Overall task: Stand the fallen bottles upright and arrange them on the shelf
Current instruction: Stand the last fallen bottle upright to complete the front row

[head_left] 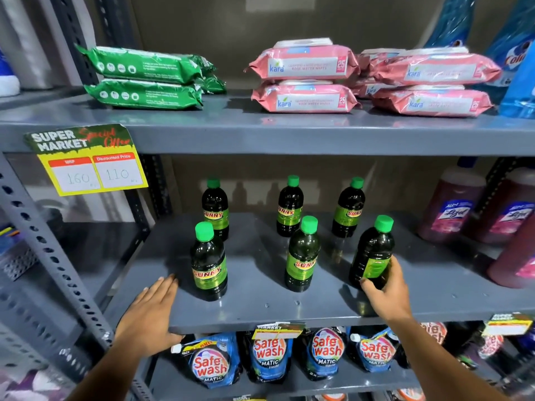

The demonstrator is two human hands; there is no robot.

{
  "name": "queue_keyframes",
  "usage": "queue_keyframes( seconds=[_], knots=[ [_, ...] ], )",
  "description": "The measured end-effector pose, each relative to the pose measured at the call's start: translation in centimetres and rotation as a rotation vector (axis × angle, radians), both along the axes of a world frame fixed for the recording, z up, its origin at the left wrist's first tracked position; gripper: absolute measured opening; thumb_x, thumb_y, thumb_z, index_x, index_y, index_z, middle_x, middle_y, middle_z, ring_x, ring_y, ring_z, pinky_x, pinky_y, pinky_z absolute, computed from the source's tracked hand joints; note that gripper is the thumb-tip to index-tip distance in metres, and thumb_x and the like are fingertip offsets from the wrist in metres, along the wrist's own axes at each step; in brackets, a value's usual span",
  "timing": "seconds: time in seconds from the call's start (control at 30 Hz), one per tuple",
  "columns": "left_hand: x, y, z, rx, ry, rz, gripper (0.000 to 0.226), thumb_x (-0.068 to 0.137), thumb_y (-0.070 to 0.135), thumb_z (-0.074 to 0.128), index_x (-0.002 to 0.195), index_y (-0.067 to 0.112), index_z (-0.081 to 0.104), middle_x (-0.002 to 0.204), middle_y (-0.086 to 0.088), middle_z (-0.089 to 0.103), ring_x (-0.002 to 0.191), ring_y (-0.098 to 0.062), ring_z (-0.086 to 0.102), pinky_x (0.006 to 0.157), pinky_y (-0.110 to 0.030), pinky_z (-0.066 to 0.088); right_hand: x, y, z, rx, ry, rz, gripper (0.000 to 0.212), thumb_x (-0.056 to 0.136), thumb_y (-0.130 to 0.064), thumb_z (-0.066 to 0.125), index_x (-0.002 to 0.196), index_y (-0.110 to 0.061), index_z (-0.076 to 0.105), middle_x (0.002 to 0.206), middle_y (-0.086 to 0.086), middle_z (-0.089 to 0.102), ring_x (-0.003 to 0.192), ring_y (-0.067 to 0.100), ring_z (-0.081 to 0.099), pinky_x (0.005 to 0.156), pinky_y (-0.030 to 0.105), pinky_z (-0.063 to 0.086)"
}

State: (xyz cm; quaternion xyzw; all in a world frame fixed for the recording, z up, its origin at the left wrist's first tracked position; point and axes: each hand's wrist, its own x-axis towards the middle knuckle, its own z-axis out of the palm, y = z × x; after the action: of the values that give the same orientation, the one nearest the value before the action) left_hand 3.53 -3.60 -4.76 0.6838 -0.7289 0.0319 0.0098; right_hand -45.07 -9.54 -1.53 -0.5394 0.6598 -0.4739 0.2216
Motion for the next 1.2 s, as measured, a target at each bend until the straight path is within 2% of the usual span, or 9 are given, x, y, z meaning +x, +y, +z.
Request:
queue_keyframes(
  seconds=[0.1,0.2,0.33,0.5,0.63,0.73,0.87,1.03,1.2],
  knots=[
    [0.0,0.0,0.1,-0.008,-0.005,-0.004,0.124,0.064,0.070,0.063,0.152,0.013,-0.003,0.161,-0.003,-0.005,0.146,-0.018,-0.006,0.119,-0.037,0.002,0.0,-0.1,0.1,0.046,0.006,-0.057,0.069,0.075,-0.011,0.080,0.134,-0.015,0.044,0.112,0.002,0.060,0.101,0.018,0.056,0.089,0.032,0.042],
    [0.2,-0.1,-0.1,-0.023,0.021,-0.006,0.125,0.061,0.071,0.067,0.152,0.012,0.004,0.161,-0.004,0.002,0.147,-0.019,0.000,0.119,-0.038,0.006,0.3,-0.8,-0.1,0.049,0.042,-0.120,0.077,0.062,-0.036,0.090,0.124,-0.014,0.049,0.112,0.009,0.060,0.107,0.025,0.056,0.093,0.041,0.048],
    [0.3,-0.1,-0.1,-0.012,0.006,-0.006,0.124,0.062,0.072,0.064,0.152,0.013,0.003,0.162,-0.004,0.001,0.147,-0.019,-0.002,0.119,-0.038,0.005,0.7,-0.9,-0.2,0.058,0.058,-0.090,0.069,0.072,-0.012,0.080,0.131,-0.010,0.043,0.112,0.007,0.053,0.113,0.029,0.050,0.091,0.037,0.040],
    [0.3,-0.1,-0.2,-0.012,0.015,-0.005,0.125,0.060,0.072,0.065,0.152,0.012,0.006,0.162,-0.005,0.005,0.147,-0.019,0.002,0.119,-0.039,0.007,0.3,-1.0,-0.1,0.123,0.058,-0.125,0.095,0.059,-0.041,0.089,0.135,-0.017,0.037,0.112,0.004,0.062,0.108,0.025,0.060,0.095,0.046,0.048],
    [0.3,0.0,-0.1,-0.026,0.021,-0.011,0.123,0.060,0.069,0.065,0.152,0.013,0.007,0.162,-0.004,0.006,0.147,-0.019,0.003,0.118,-0.037,0.006,1.0,-0.4,0.8,0.183,0.063,-0.038,0.082,0.073,-0.017,0.081,0.141,-0.016,0.035,0.115,0.001,0.059,0.102,0.027,0.059,0.083,0.033,0.046],
    [0.2,0.0,-0.1,-0.031,0.016,-0.012,0.123,0.061,0.070,0.065,0.152,0.013,0.006,0.162,-0.004,0.005,0.147,-0.019,0.002,0.118,-0.037,0.006,0.8,-0.4,0.7,0.159,0.148,-0.093,0.095,0.064,-0.037,0.089,0.140,-0.014,0.036,0.113,0.006,0.061,0.108,0.030,0.058,0.090,0.043,0.049],
    [0.2,0.0,0.0,-0.028,0.012,-0.010,0.123,0.061,0.072,0.063,0.152,0.013,0.004,0.162,-0.004,0.003,0.147,-0.019,0.001,0.118,-0.038,0.006,1.0,-0.2,0.5,0.148,0.109,-0.005,0.083,0.073,-0.029,0.083,0.141,-0.021,0.035,0.126,-0.002,0.057,0.121,0.023,0.052,0.099,0.042,0.043],
    [0.1,0.0,0.1,-0.025,0.021,-0.014,0.123,0.061,0.069,0.066,0.152,0.012,0.005,0.162,-0.005,0.005,0.147,-0.020,0.003,0.119,-0.039,0.008,1.0,-0.6,0.6,0.168,0.187,-0.029,0.053,0.073,-0.033,0.082,0.117,-0.019,0.054,0.110,0.005,0.069,0.104,0.030,0.062,0.081,0.038,0.047],
    [0.1,0.1,0.1,-0.017,0.017,-0.008,0.124,0.059,0.070,0.067,0.152,0.012,0.010,0.162,-0.005,0.009,0.147,-0.020,0.005,0.119,-0.041,0.011,1.0,0.3,0.4,0.150,0.193,-0.064,0.033,0.070,-0.026,0.078,0.094,-0.025,0.054,0.083,-0.002,0.064,0.086,0.029,0.062,0.074,0.040,0.049]
  ],
)
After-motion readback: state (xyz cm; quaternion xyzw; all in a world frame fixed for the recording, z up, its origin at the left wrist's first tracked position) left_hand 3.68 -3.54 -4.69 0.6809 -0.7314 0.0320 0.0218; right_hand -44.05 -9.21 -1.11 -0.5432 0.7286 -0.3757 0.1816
